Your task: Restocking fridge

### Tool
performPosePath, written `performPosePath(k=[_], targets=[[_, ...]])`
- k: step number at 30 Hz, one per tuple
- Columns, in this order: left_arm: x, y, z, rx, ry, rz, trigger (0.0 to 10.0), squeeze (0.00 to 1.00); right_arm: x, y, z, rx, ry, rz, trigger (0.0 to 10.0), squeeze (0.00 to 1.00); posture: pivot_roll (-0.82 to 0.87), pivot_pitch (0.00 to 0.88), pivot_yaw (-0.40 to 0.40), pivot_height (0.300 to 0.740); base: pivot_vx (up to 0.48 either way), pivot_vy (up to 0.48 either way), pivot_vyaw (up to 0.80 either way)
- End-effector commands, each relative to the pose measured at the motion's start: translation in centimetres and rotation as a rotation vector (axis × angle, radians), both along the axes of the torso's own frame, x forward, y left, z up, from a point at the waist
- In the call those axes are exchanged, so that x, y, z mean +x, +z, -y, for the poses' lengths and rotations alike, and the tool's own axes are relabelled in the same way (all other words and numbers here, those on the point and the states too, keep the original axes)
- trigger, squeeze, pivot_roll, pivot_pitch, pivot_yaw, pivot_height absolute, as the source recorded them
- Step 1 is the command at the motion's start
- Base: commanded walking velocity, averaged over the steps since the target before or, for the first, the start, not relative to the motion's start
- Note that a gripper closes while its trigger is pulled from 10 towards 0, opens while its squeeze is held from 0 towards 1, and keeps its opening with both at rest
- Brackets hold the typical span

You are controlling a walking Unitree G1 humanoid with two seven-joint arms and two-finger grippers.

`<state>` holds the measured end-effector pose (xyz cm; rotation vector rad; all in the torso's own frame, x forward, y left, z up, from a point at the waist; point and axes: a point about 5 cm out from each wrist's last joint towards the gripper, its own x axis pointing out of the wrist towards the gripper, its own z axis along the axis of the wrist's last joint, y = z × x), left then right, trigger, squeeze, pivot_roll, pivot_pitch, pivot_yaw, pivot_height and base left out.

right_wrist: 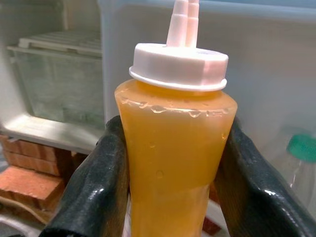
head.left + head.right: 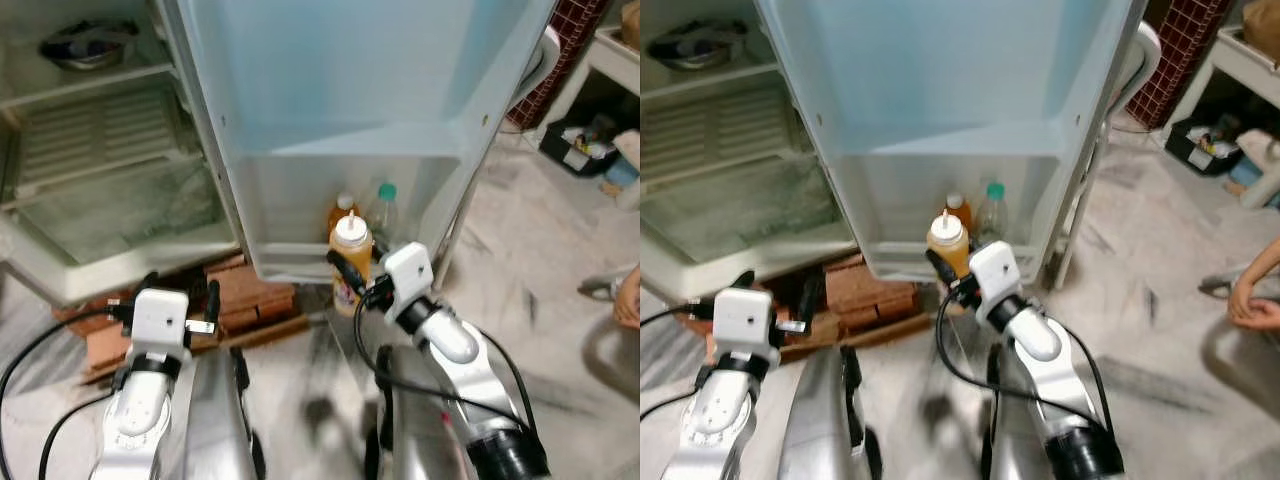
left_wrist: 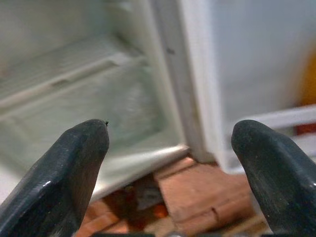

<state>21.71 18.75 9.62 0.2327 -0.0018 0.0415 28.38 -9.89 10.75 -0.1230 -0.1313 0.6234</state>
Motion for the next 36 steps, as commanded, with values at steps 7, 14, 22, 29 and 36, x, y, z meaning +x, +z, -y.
performPosePath(k=[7, 14, 22, 29, 36], targets=[[-2.2, -0.8, -2.6, 0.001, 0.140, -0.055, 10.0, 0.00, 1.6, 1.4, -2.3, 0.012, 0.057, 0.060, 10.0, 0.00, 0.04, 0.213, 0.006, 0.528, 0.000, 0.000, 0.64], [-4.1, -0.4, -2.4, 0.024, 0.141, -0.078, 10.0, 0.00, 3.7, 2.3, -3.2, -0.047, 0.084, 0.129, 10.0, 0.00, 0.09, 0.280, -0.005, 0.528, 0.000, 0.000, 0.00], [-5.9, -0.4, -2.7, 0.023, 0.164, -0.114, 10.0, 0.00, 4.5, 2.2, -3.6, -0.038, 0.090, 0.123, 10.0, 0.00, 0.12, 0.310, -0.011, 0.508, 0.000, 0.000, 0.00], [-6.2, -0.4, -2.7, 0.037, 0.150, -0.143, 10.0, 0.00, 5.0, 3.9, -4.1, -0.036, 0.053, 0.259, 10.0, 0.00, 0.12, 0.321, 0.006, 0.488, 0.000, 0.000, 0.00], [-5.5, -0.1, -2.8, 0.042, 0.132, -0.136, 10.0, 0.00, 6.0, 6.1, -4.4, -0.008, -0.002, 0.354, 10.0, 0.00, 0.13, 0.321, 0.016, 0.488, 0.000, 0.000, 0.00]])
